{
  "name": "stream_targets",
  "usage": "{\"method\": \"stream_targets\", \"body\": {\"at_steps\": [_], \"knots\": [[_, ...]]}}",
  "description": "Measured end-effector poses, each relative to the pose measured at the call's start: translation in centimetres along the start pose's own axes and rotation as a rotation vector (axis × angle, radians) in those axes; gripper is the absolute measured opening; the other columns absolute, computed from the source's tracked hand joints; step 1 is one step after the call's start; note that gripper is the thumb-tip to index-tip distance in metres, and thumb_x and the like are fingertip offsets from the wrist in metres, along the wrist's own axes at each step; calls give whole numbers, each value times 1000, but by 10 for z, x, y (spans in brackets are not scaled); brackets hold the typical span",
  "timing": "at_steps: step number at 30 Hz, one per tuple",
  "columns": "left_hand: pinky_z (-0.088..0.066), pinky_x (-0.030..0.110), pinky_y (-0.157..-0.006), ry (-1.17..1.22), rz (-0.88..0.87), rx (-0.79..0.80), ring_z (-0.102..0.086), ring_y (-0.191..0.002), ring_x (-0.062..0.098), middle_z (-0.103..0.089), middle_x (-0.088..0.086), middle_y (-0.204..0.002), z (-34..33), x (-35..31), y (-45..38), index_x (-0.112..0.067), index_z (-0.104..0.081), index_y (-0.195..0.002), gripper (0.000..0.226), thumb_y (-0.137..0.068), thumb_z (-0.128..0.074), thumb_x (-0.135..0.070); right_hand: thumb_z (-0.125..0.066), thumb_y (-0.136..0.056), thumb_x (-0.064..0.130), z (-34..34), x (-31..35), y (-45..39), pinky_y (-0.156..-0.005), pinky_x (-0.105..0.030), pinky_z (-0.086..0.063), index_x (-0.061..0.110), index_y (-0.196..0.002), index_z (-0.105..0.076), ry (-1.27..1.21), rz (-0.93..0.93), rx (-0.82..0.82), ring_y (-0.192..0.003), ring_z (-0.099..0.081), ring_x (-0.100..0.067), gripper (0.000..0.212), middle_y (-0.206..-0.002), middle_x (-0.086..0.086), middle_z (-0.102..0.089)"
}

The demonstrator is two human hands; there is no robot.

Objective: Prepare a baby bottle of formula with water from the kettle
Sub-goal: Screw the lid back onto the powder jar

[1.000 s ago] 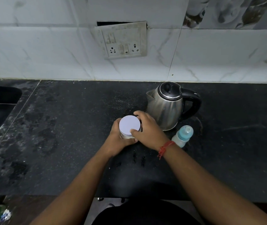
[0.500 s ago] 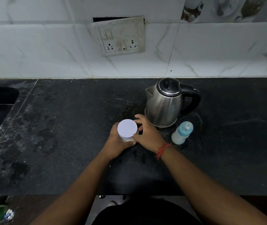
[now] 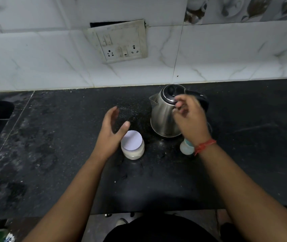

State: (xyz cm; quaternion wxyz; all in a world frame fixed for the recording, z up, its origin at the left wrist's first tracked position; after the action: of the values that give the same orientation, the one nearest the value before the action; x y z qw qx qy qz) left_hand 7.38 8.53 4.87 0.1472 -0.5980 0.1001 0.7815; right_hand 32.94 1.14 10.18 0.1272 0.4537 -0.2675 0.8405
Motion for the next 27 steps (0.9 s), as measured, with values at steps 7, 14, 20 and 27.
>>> {"method": "stream_targets", "body": {"at_steps": [7, 14, 20, 27], "knots": [[-32, 47, -122, -364, -93, 230, -30, -151, 25, -23, 9, -166, -70, -45, -64, -21, -16, -162, 101, -87, -82, -33, -67, -90, 14, 52, -60, -40, -102, -44, -48, 16, -136, -59, 462, -95, 4, -112, -54, -34, 46, -123, -12, -48], [-34, 37, -118, -509, -22, 343, -39, -146, 27, -36, 14, -161, -105, -37, -92, -16, -16, -162, 107, -82, -86, -31, -65, -95, 9, 58, -85, -55, -97, -28, -37, 13, -140, -57, 467, -186, 165, -117, -55, -35, 46, -125, -18, -54], [-46, 46, -113, -483, 2, 238, -55, -129, 23, -51, 9, -145, -99, -29, -99, -26, -35, -153, 98, -72, -88, -41, -68, -92, 7, 47, -77, -71, -97, -30, -41, 14, -136, -61, 502, -127, 202, -114, -56, -35, 45, -121, -18, -58], [-48, 50, -110, -472, 40, 207, -57, -127, 25, -51, 8, -146, -78, -24, -108, -30, -35, -150, 98, -68, -88, -42, -66, -94, 8, 25, -69, -79, -91, -29, -40, 14, -136, -61, 499, -115, 224, -112, -56, -34, 43, -119, -17, -57]]}}
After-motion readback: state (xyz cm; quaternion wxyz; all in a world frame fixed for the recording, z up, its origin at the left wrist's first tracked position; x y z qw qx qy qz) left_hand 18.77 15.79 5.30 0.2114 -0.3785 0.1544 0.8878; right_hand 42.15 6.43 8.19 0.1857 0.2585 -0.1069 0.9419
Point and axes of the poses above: each hand's wrist, its own y-axis away from the middle knuckle, its own z-axis out of the back of the hand, x = y × z, the point moved 5 cm from there along -y, towards the middle knuckle
